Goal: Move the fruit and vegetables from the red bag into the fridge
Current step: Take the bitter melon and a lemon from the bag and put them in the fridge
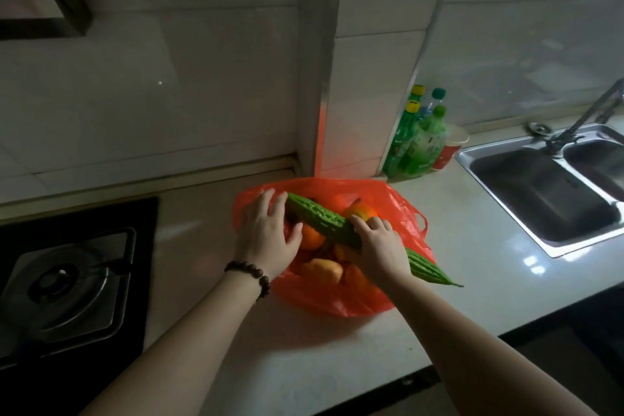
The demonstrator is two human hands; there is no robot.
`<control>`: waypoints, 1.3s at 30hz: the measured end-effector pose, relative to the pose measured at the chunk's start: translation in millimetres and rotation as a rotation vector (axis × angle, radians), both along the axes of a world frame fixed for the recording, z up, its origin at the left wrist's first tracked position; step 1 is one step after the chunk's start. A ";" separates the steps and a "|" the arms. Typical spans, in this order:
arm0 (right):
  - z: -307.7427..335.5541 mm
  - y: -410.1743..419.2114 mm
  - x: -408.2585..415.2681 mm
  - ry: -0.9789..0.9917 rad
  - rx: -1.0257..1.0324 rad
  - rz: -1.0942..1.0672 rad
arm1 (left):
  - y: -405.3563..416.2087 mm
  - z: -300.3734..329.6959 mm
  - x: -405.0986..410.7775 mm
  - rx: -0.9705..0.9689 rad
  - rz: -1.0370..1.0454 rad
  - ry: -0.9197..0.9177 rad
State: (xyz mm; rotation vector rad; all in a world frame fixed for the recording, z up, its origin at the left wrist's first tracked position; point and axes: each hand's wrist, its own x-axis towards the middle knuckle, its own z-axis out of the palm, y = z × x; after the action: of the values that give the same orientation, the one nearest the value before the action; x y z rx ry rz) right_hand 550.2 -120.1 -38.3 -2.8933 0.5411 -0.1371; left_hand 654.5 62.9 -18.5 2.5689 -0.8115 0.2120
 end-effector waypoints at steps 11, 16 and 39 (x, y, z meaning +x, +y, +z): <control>19.9 -70.4 -61.3 -0.150 0.023 -0.280 | -106.2 -32.6 -25.4 0.221 -0.185 0.177; 11.2 -91.5 -82.7 -0.129 0.028 -0.359 | -151.3 -57.1 -25.2 0.256 -0.126 0.225; 46.0 -30.3 -14.1 -0.267 0.160 0.141 | -31.8 24.9 -55.3 -0.155 0.349 -0.098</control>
State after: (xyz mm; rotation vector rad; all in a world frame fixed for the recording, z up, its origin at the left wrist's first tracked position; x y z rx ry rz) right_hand 536.1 -150.4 7.7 -2.6873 0.2860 -0.4309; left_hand 599.2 31.2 6.4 2.5501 -0.3563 0.4893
